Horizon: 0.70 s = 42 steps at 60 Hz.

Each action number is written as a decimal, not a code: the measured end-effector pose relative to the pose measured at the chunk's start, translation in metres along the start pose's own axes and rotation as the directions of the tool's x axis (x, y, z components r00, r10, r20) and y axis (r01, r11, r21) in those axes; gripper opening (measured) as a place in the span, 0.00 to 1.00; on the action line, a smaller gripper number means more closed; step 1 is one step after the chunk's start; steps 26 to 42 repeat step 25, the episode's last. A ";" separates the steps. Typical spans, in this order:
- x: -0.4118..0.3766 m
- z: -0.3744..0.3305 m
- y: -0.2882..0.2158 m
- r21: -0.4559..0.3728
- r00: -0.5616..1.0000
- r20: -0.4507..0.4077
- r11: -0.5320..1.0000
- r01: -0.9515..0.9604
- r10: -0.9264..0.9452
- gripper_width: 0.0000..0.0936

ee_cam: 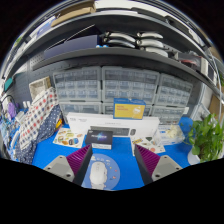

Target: Arrange mouse

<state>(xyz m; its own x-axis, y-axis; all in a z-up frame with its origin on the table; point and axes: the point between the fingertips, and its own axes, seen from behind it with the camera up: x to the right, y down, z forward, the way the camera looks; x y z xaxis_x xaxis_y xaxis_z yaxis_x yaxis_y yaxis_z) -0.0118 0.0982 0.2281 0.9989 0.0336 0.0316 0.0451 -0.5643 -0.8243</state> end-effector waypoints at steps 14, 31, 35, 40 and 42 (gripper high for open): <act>0.008 -0.011 -0.002 -0.005 1.000 -0.003 1.000 0.001 -0.001 0.92; 0.016 -0.013 0.003 -0.024 1.000 -0.014 1.000 0.001 -0.001 0.92; 0.016 -0.013 0.003 -0.024 1.000 -0.014 1.000 0.001 -0.001 0.92; 0.016 -0.013 0.003 -0.024 1.000 -0.014 1.000 0.001 -0.001 0.92; 0.016 -0.013 0.003 -0.024 1.000 -0.014 1.000 0.001 -0.001 0.92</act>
